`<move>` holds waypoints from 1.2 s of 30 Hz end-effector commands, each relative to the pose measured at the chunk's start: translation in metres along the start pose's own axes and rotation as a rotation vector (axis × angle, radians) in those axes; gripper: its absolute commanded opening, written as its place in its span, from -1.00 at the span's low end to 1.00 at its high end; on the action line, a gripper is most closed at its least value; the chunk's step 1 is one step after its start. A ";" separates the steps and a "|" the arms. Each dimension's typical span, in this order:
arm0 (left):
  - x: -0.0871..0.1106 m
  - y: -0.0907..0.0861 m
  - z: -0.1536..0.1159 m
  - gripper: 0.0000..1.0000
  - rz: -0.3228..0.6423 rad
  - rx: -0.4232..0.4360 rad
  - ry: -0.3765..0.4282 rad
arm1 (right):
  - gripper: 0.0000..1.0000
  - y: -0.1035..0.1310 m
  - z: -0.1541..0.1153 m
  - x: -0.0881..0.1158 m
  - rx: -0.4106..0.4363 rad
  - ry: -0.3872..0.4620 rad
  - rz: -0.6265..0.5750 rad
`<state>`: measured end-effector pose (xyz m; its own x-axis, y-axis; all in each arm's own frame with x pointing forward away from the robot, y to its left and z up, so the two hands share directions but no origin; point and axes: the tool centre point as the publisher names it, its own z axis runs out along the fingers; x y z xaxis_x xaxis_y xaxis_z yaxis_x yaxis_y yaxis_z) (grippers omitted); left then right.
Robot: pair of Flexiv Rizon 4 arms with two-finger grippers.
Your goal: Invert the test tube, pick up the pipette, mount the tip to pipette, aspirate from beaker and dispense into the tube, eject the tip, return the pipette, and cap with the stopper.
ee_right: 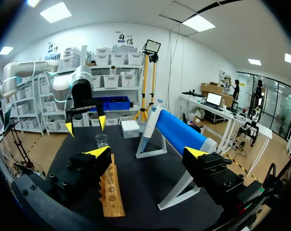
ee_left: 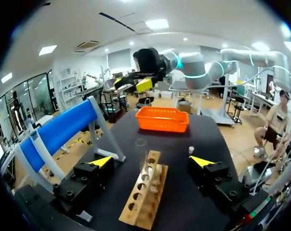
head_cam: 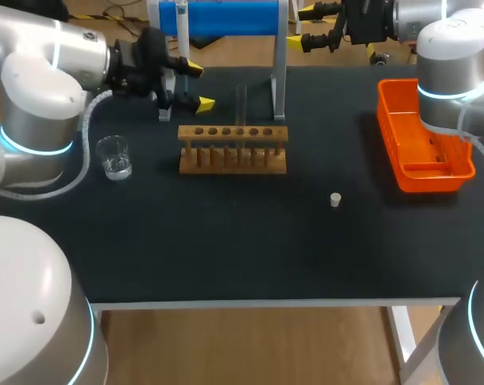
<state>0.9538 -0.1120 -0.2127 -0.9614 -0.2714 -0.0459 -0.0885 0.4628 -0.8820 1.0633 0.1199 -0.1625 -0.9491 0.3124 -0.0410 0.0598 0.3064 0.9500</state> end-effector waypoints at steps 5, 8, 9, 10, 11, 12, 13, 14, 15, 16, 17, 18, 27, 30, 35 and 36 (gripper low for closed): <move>-0.008 0.000 0.026 1.00 -0.040 -0.059 -0.068 | 1.00 0.001 -0.001 -0.001 0.005 0.004 0.001; -0.010 -0.001 0.029 1.00 -0.036 -0.059 -0.067 | 1.00 0.001 -0.001 -0.001 0.005 0.004 0.001; -0.011 -0.001 0.031 1.00 -0.034 -0.061 -0.064 | 1.00 0.001 -0.001 -0.001 0.005 0.004 0.001; -0.011 -0.002 0.033 1.00 -0.028 -0.064 -0.056 | 1.00 0.001 -0.001 -0.001 0.005 0.004 0.001; -0.011 -0.001 0.035 1.00 -0.028 -0.064 -0.054 | 1.00 0.001 -0.001 -0.001 0.005 0.004 0.001; -0.012 -0.001 0.036 1.00 -0.028 -0.065 -0.048 | 1.00 0.001 -0.001 -0.001 0.005 0.004 0.001; -0.012 -0.001 0.038 1.00 -0.025 -0.069 -0.039 | 1.00 0.001 -0.001 -0.001 0.005 0.004 0.001; -0.012 0.000 0.040 1.00 -0.024 -0.069 -0.035 | 1.00 0.001 -0.001 -0.001 0.005 0.004 0.001; -0.013 -0.001 0.041 1.00 -0.023 -0.068 -0.031 | 1.00 0.001 -0.001 -0.001 0.005 0.004 0.001; -0.013 -0.001 0.043 1.00 -0.020 -0.066 -0.021 | 1.00 0.001 -0.001 -0.001 0.005 0.004 0.001; -0.014 -0.001 0.045 1.00 -0.019 -0.066 -0.018 | 1.00 0.001 -0.001 -0.001 0.005 0.004 0.001; -0.014 -0.001 0.047 1.00 -0.017 -0.067 -0.008 | 1.00 0.001 -0.001 -0.001 0.005 0.004 0.001; -0.017 -0.003 0.063 1.00 -0.004 -0.072 0.040 | 1.00 0.001 -0.001 -0.001 0.005 0.004 0.001; -0.015 -0.002 0.070 1.00 -0.005 -0.082 0.057 | 1.00 0.001 -0.001 -0.001 0.005 0.004 0.001; -0.015 0.001 0.078 1.00 -0.011 -0.082 0.059 | 1.00 0.001 -0.001 -0.001 0.005 0.004 0.001; -0.015 0.001 0.079 1.00 -0.013 -0.083 0.058 | 1.00 0.001 -0.001 -0.001 0.005 0.004 0.001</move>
<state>0.9848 -0.1695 -0.2459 -0.9734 -0.2288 -0.0065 -0.1184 0.5276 -0.8412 1.0633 0.1198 -0.1625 -0.9491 0.3124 -0.0410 0.0598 0.3064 0.9500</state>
